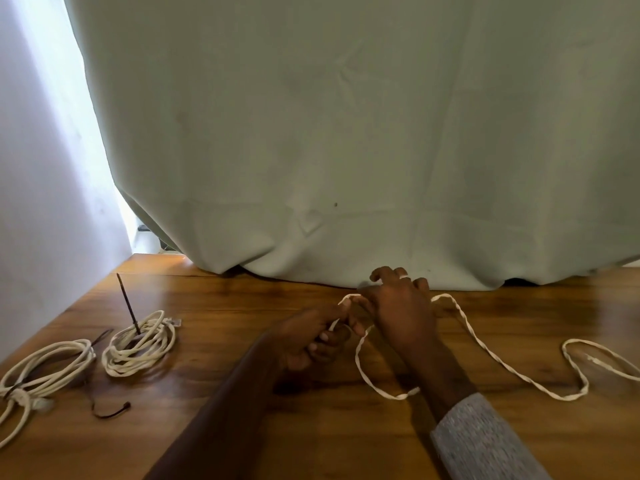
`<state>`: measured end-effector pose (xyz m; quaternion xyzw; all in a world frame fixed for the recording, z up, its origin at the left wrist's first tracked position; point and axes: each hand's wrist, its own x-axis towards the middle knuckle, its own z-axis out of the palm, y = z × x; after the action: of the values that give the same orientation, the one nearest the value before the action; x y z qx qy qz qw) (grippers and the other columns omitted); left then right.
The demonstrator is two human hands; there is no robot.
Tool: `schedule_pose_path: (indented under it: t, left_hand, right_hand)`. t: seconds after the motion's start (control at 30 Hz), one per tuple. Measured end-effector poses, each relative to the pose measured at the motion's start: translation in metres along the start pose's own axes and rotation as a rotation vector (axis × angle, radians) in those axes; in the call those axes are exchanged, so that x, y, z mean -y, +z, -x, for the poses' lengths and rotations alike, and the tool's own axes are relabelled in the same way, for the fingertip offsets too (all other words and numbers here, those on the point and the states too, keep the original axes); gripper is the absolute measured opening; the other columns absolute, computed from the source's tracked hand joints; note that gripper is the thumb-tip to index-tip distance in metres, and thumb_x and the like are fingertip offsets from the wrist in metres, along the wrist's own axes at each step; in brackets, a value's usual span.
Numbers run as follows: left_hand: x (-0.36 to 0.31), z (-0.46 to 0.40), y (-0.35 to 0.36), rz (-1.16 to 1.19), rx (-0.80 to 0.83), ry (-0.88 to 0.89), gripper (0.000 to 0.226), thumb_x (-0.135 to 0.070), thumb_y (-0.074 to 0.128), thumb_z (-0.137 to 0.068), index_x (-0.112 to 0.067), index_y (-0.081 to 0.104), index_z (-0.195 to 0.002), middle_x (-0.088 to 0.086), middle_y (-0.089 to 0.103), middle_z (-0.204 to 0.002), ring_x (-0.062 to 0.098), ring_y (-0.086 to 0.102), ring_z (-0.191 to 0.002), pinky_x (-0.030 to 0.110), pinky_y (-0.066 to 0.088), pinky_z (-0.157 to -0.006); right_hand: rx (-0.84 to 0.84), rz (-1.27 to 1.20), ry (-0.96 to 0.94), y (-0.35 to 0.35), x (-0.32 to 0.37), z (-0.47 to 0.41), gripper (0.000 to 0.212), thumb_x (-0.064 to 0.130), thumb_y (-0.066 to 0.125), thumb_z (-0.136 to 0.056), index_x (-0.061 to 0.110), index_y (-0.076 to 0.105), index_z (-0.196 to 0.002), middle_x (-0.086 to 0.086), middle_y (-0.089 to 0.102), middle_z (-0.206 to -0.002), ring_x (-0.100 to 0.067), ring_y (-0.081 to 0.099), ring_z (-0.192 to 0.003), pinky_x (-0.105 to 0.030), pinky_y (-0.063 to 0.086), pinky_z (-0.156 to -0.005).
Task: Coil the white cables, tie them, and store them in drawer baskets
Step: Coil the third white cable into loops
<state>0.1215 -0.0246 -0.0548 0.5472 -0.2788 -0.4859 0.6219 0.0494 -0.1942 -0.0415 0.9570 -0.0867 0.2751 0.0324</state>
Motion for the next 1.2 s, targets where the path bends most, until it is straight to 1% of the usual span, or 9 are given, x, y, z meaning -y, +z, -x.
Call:
schedule_pose_path:
  t: [0.07, 0.17, 0.23, 0.37, 0.5, 0.7, 0.9, 1.03, 1.2]
  left_hand:
    - [0.001, 0.000, -0.003, 0.087, 0.004, 0.013, 0.051, -0.048, 0.037, -0.101, -0.006, 0.063, -0.090, -0.006, 0.027, -0.049, 0.003, 0.020, -0.035, 0.018, 0.014, -0.038]
    - [-0.002, 0.000, -0.008, 0.206, 0.051, 0.110, 0.052, -0.047, 0.035, -0.100, -0.008, 0.065, -0.084, -0.007, 0.028, -0.044, 0.003, 0.023, -0.031, 0.020, 0.013, -0.037]
    - [-0.003, -0.001, -0.012, 0.282, 0.083, 0.171, 0.053, -0.044, 0.033, -0.101, -0.007, 0.066, -0.083, -0.007, 0.030, -0.041, 0.002, 0.026, -0.028, 0.018, 0.014, -0.036]
    - [-0.003, -0.003, -0.013, 0.362, 0.151, 0.229, 0.056, -0.042, 0.030, -0.103, -0.002, 0.067, -0.088, -0.007, 0.034, -0.037, 0.002, 0.030, -0.026, 0.017, 0.015, -0.035]
    - [-0.012, 0.004, -0.014, 0.505, 0.292, 0.378, 0.061, -0.040, 0.028, -0.105, 0.010, 0.061, -0.120, -0.005, 0.033, -0.041, 0.005, 0.027, -0.029, 0.021, 0.018, -0.037]
    - [-0.015, 0.009, -0.010, 0.616, 0.151, 0.441, 0.069, -0.043, 0.027, -0.105, 0.012, 0.032, -0.146, -0.004, 0.054, -0.054, 0.004, 0.046, -0.034, 0.015, 0.033, -0.040]
    - [-0.016, 0.012, -0.012, 0.723, -0.006, 0.470, 0.067, -0.044, 0.045, -0.098, 0.009, 0.042, -0.139, 0.005, 0.069, -0.072, 0.011, 0.068, -0.056, 0.020, 0.058, -0.054]
    - [-0.023, 0.012, -0.007, 0.778, -0.166, 0.532, 0.048, -0.034, 0.042, -0.100, 0.005, 0.069, -0.106, 0.015, 0.076, -0.100, 0.017, 0.076, -0.085, 0.032, 0.062, -0.066]
    - [-0.030, 0.013, -0.019, 0.805, -0.307, 0.649, 0.043, -0.033, 0.036, -0.104, 0.003, 0.058, -0.114, 0.012, 0.075, -0.109, 0.018, 0.074, -0.099, 0.036, 0.062, -0.072]
  right_hand:
    - [-0.027, -0.102, -0.090, 0.002, 0.010, 0.000, 0.036, 0.017, 0.067, -0.089, 0.028, 0.069, -0.124, -0.003, 0.060, -0.135, -0.028, 0.058, -0.120, -0.044, 0.045, -0.097]
    - [-0.117, -0.357, -0.230, 0.004, 0.022, 0.002, 0.040, 0.006, 0.061, -0.082, 0.015, 0.069, -0.120, -0.007, 0.068, -0.118, -0.027, 0.066, -0.101, -0.040, 0.056, -0.084]
    - [-0.177, -0.418, -0.159, 0.004, 0.033, 0.008, 0.036, 0.009, 0.055, -0.085, 0.015, 0.069, -0.118, -0.005, 0.069, -0.107, -0.024, 0.067, -0.088, -0.035, 0.056, -0.071]
    - [-0.205, -0.200, 0.054, 0.009, 0.053, 0.018, 0.023, 0.020, 0.055, -0.092, 0.022, 0.065, -0.112, -0.001, 0.069, -0.088, -0.023, 0.064, -0.062, -0.027, 0.040, -0.049]
    - [0.027, -0.219, 0.160, 0.012, 0.045, 0.018, 0.037, 0.030, 0.053, -0.100, 0.025, 0.043, -0.135, -0.002, 0.069, -0.102, -0.026, 0.068, -0.088, -0.035, 0.053, -0.070]
    - [0.290, -0.134, 0.094, 0.024, 0.041, 0.015, 0.045, 0.030, 0.053, -0.101, 0.024, 0.039, -0.143, -0.002, 0.066, -0.120, -0.022, 0.066, -0.103, -0.033, 0.053, -0.082]
    - [0.335, -0.127, -0.039, 0.024, 0.047, 0.017, 0.050, 0.031, 0.048, -0.103, 0.025, 0.028, -0.149, -0.005, 0.066, -0.110, -0.022, 0.065, -0.093, -0.031, 0.048, -0.069]
    - [0.309, -0.254, -0.080, 0.024, 0.050, 0.020, 0.039, 0.029, 0.047, -0.102, 0.026, 0.036, -0.140, -0.006, 0.066, -0.105, -0.019, 0.058, -0.081, -0.031, 0.043, -0.066]
    - [0.442, -0.504, -0.076, 0.016, 0.049, 0.024, 0.024, 0.027, 0.043, -0.105, 0.023, 0.055, -0.125, -0.003, 0.067, -0.109, -0.015, 0.061, -0.093, -0.033, 0.052, -0.083]
